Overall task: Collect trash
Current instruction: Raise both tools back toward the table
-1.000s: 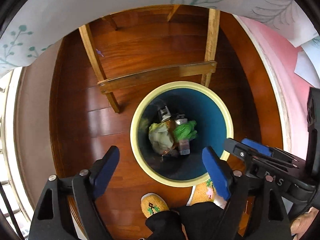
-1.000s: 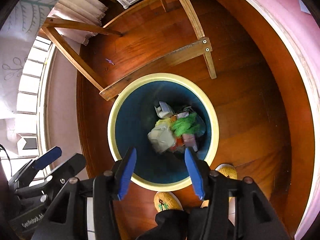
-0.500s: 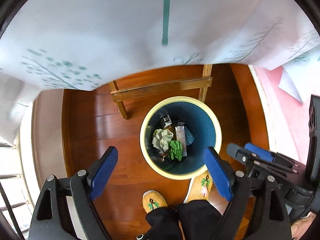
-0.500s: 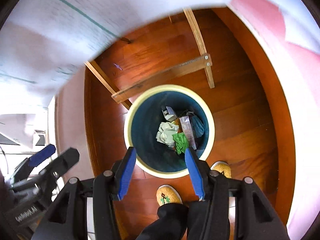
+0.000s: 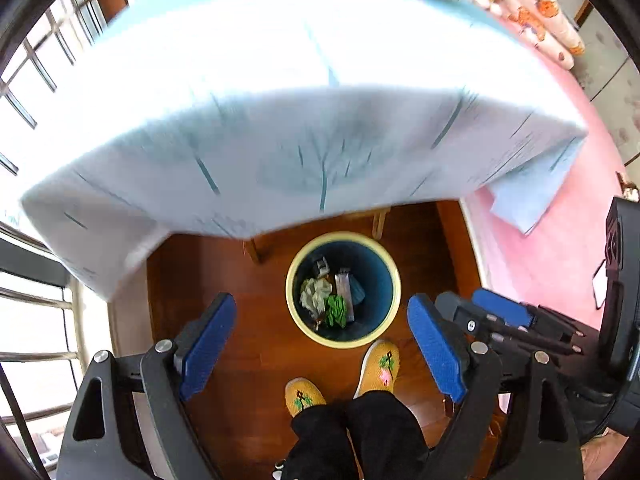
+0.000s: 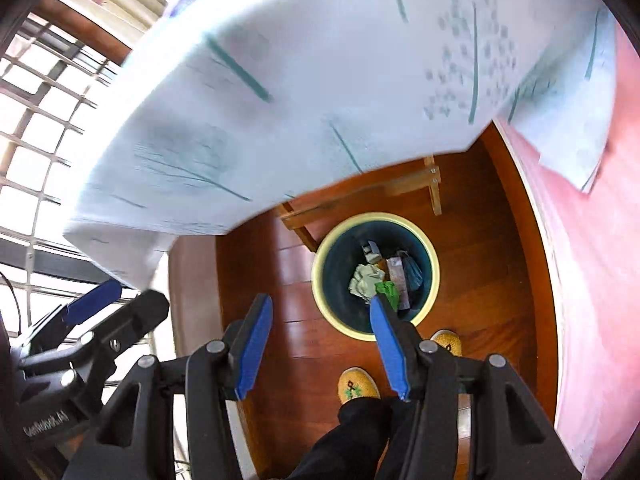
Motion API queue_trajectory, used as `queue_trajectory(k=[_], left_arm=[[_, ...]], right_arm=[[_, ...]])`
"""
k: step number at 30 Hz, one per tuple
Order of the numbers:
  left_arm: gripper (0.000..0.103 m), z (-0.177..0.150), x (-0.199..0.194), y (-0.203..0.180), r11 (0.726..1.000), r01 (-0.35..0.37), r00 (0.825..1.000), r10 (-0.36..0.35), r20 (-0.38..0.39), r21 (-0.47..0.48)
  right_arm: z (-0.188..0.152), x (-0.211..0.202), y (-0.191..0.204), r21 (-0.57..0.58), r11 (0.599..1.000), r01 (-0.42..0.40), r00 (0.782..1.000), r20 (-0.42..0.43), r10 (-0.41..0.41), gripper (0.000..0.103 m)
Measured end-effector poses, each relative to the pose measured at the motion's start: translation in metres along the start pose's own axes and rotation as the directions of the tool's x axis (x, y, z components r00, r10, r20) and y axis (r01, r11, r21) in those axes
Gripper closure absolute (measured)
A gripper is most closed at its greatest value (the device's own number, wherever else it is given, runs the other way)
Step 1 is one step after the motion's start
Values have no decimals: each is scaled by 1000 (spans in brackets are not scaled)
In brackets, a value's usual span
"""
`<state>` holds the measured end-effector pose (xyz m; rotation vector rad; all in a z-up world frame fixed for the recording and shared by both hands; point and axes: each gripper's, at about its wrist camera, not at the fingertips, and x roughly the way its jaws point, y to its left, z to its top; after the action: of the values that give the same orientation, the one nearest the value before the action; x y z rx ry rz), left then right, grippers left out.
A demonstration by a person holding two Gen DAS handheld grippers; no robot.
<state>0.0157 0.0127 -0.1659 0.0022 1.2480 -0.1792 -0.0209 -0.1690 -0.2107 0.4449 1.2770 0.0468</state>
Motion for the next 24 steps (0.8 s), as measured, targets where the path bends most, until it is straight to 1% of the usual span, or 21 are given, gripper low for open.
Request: queue_trajectory(k=[2,4,7,13,16,18,24], left_arm=[[17,5,-20,-1,1000,1,1000,-1,26,8],[17,9,-40,0,1000,2,999,-3,51,20],[17,15,-68,3,1000,6,996,-8,89,28],[17,28,-115,9,999,33,987,-39,158,42],[16,38,-137,9,997,36,978,-49,203,67],[16,48,-149,9,996,30,969,-50,243,86],[16,83,-175,9,995,36,944,-65,322,95]], right_arm=[[0,-14,9,-16,1000,-3,1000,1,3,51],[1,-31,19,-36,999,-11,1000,7,11,48],[6,-57,33,-64,998,-13,999,28,15,46],[25,-109,58,-93,995,31,992,122,-19,46],[37,-136,67,-106,993,59,981,191,-38,46],[48,-152,73,-108,991,83,968,244,-54,46],[77,-185,84,-116,985,124,935,345,-77,46]])
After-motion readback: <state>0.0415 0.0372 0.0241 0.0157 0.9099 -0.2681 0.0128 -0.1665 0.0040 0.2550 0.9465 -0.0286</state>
